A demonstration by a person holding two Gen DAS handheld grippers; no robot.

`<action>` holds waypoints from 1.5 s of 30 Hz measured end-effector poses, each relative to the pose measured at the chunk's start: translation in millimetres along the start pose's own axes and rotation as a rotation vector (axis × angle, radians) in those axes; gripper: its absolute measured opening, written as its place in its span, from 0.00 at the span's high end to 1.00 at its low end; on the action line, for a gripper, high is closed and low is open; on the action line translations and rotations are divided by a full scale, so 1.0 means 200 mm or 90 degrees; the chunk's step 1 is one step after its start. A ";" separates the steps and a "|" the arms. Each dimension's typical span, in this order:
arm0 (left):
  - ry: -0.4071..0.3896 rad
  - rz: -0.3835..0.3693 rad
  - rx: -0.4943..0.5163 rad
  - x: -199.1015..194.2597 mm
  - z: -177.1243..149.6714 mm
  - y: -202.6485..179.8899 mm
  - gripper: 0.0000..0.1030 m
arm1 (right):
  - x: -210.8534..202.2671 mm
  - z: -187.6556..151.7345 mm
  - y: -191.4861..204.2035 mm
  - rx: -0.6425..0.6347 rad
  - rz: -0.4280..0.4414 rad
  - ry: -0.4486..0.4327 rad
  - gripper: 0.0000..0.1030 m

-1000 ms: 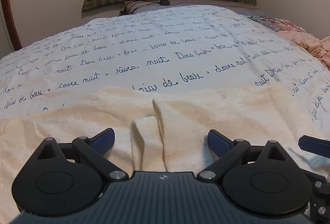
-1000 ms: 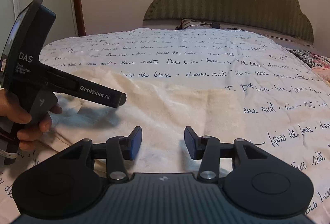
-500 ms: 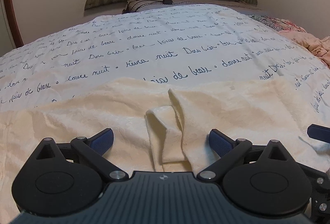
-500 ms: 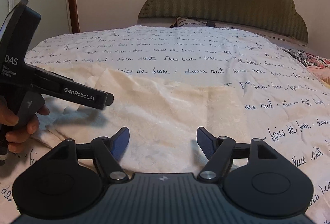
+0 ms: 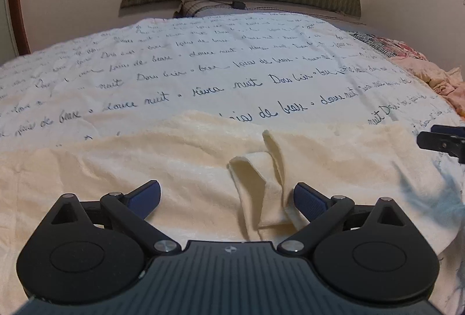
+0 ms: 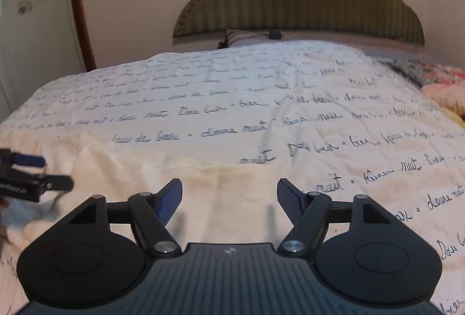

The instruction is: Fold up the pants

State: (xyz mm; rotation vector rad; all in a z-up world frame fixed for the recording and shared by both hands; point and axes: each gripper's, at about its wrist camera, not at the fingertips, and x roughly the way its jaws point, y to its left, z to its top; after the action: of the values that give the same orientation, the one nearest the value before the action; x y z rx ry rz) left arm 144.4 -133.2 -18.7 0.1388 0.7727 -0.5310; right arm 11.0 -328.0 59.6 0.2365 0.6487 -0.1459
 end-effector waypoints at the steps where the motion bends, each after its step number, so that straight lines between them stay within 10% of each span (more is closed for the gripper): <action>1: 0.015 -0.018 -0.012 0.03 0.01 0.00 0.04 | 0.06 0.03 -0.11 0.036 0.031 0.027 0.30; 4: 0.032 -0.024 -0.014 0.09 0.03 -0.02 0.04 | 0.22 0.06 -0.36 0.161 0.115 0.083 0.30; 8: 0.005 0.005 0.045 0.12 0.02 -0.12 0.04 | 0.38 0.02 -0.41 0.227 0.238 0.105 0.61; 17: -0.037 0.018 0.047 0.16 0.07 -0.21 0.38 | 0.26 0.09 -0.31 0.153 0.197 0.019 0.85; 21: -0.027 0.035 0.075 0.19 0.06 -0.23 0.28 | 0.32 0.10 -0.25 0.105 0.125 0.040 0.81; 23: -0.025 0.046 0.083 0.15 0.05 -0.23 0.19 | 0.35 0.08 -0.22 0.077 0.080 0.070 0.64; 27: -0.078 0.106 0.142 0.02 0.00 -0.25 0.16 | 0.15 0.06 -0.14 0.054 -0.048 -0.024 0.56; 35: -0.101 0.134 0.265 -0.02 -0.19 -0.35 0.11 | -0.09 -0.17 0.21 -0.067 0.066 0.011 0.53; 45: -0.114 0.123 0.154 -0.06 -0.03 -0.20 0.11 | -0.03 -0.19 0.43 -0.092 0.068 -0.001 0.48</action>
State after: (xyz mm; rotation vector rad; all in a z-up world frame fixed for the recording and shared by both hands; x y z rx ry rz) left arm 113.5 -162.0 -11.7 0.3816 0.5125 -0.4441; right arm 2.1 -234.9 50.0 0.1321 0.6404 0.0038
